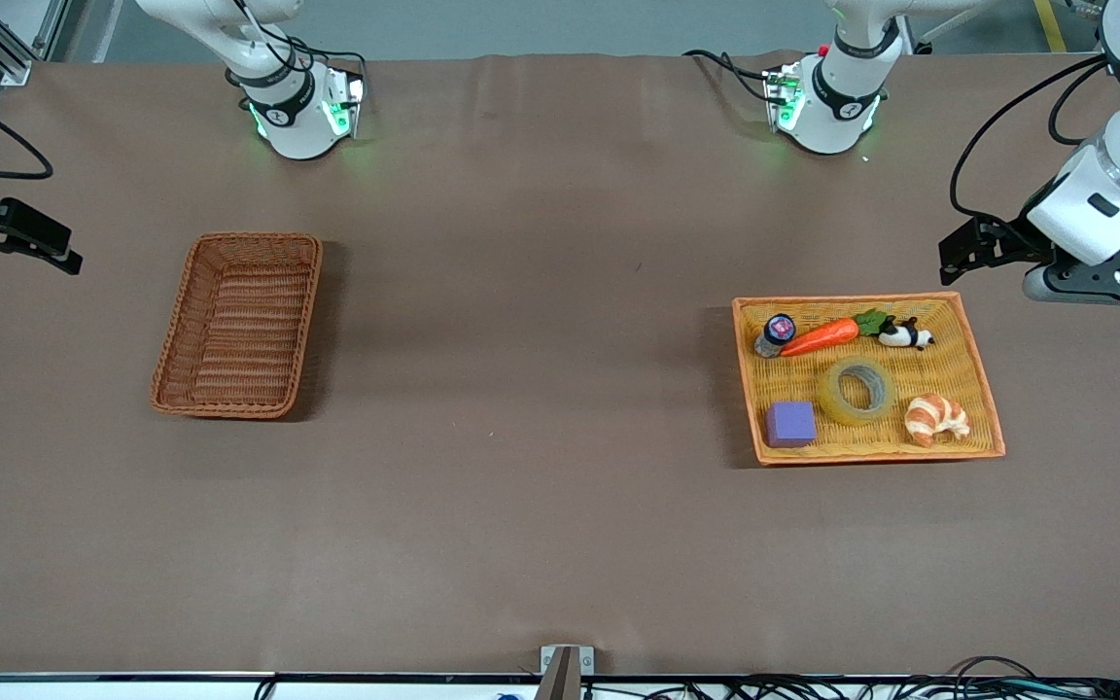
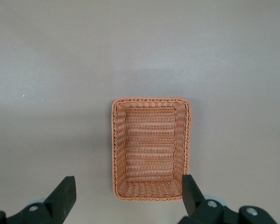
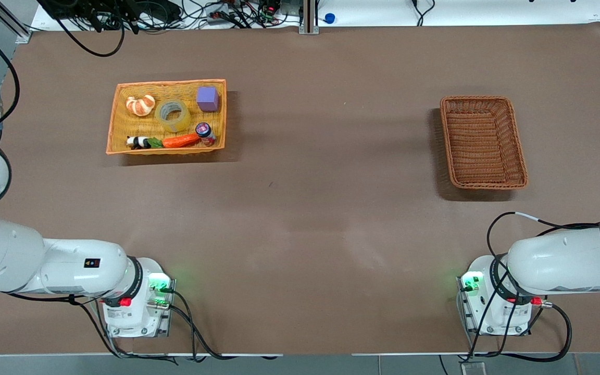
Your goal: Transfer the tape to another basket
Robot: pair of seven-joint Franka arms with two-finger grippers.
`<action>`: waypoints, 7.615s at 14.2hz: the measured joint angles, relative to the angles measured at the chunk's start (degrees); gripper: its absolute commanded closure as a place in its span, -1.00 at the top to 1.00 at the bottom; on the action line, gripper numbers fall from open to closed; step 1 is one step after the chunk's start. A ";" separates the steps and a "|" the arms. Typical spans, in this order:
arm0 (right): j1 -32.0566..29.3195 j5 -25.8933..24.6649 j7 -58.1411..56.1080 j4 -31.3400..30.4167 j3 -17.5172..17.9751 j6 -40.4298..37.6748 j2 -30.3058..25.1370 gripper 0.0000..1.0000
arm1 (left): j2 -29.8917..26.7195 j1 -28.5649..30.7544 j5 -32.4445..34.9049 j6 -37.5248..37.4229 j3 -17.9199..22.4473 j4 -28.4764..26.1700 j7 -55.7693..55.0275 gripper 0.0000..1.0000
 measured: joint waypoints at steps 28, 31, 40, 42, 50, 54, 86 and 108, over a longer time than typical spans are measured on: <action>0.00 0.00 0.00 0.04 -0.35 -0.04 0.00 1.00 | 25.49 5.57 0.60 38.39 0.27 -19.47 0.16 0.99; 0.00 0.00 0.00 0.04 -0.35 -0.04 0.00 1.00 | 27.42 5.56 0.65 41.12 0.27 -19.38 0.17 0.06; 0.00 0.00 -0.04 0.04 -0.36 -0.05 0.00 1.00 | 27.58 6.43 0.94 39.07 0.32 -18.92 0.21 -0.98; 0.00 0.00 -0.05 0.04 -0.39 -0.05 0.00 1.00 | 25.61 6.41 0.97 36.30 0.25 -18.17 0.21 -0.95; 0.00 0.00 -0.08 0.04 -0.44 -0.05 0.00 1.00 | 19.98 -0.98 1.02 29.87 -9.56 -10.89 -13.22 -0.95; 0.00 0.00 -0.10 0.04 -0.46 -0.05 0.00 1.00 | 25.64 -14.66 1.06 29.85 -9.58 -5.47 -28.90 -0.90; 2.72 0.60 13.10 -8.68 10.13 11.84 2.64 1.00 | 34.11 -29.66 0.35 14.57 -1.94 21.58 -41.27 1.00; 16.96 -24.14 37.59 -22.90 21.49 50.30 34.05 -0.99 | -6.13 -4.33 0.24 6.40 -1.67 -8.87 -6.89 1.00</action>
